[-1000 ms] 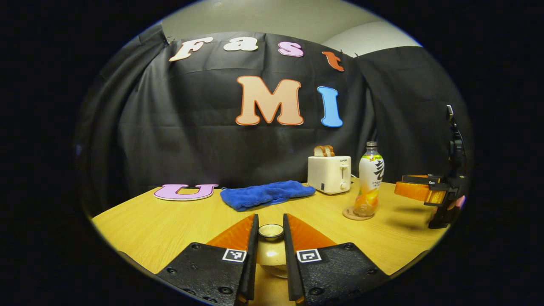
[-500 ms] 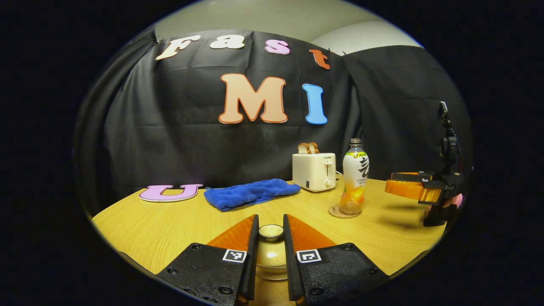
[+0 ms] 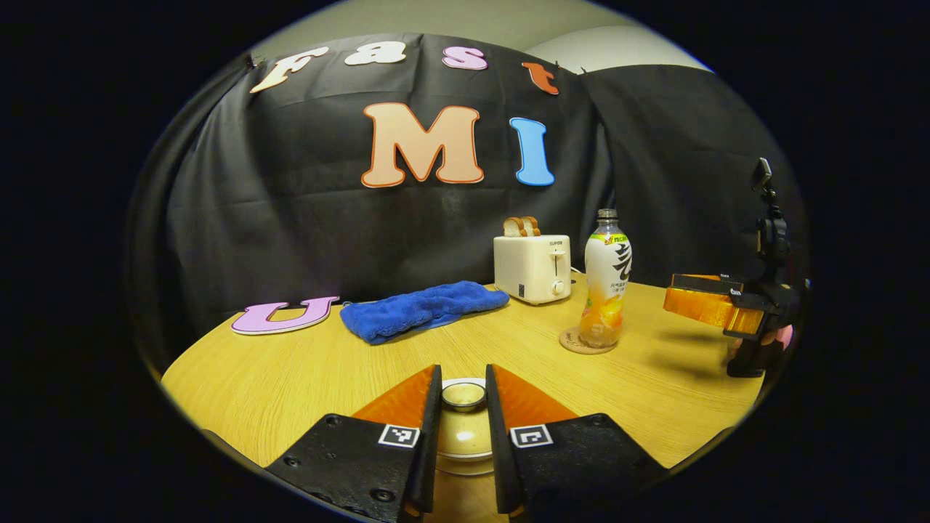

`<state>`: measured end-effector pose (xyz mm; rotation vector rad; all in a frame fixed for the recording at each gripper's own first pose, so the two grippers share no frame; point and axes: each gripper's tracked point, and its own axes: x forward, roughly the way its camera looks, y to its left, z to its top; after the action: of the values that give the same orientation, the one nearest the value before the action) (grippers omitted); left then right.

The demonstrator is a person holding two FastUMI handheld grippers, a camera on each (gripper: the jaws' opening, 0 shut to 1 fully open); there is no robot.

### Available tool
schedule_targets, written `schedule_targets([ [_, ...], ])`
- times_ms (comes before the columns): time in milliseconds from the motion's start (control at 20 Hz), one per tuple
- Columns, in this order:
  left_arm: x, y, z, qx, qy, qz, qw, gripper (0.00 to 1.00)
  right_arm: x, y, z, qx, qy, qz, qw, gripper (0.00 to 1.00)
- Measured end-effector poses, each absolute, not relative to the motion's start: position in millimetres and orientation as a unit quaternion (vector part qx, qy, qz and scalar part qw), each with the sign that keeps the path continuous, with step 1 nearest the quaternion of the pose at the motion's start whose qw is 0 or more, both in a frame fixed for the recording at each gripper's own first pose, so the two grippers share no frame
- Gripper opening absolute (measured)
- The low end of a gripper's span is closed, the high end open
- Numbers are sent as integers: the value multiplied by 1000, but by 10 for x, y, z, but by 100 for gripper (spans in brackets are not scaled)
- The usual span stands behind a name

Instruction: Open the teacup lid with one hand, grasp the water bottle and pour water into the teacup with the other hand; after pouring, place the water bottle on the coaster and then close the teacup lid.

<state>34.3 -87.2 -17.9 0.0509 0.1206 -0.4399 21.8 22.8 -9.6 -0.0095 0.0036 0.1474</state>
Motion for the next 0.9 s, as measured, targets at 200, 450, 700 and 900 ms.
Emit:
schedule_targets([
  [200, 309, -866, -121, 20, 42, -221, 974, 67, 221, 223, -98, -5, 2, 73, 997, 96],
  [450, 254, -752, 28, -3, 1, -208, 978, 98, 226, 221, -102, -5, 1, 71, 997, 96],
  [700, 156, -650, 16, -2, -3, -193, 981, 98, 236, 223, -99, -5, 0, 70, 998, 96],
  [900, -16, -467, 6, 1, -3, -167, 986, 98, 239, 206, -104, -5, 0, 66, 998, 96],
])
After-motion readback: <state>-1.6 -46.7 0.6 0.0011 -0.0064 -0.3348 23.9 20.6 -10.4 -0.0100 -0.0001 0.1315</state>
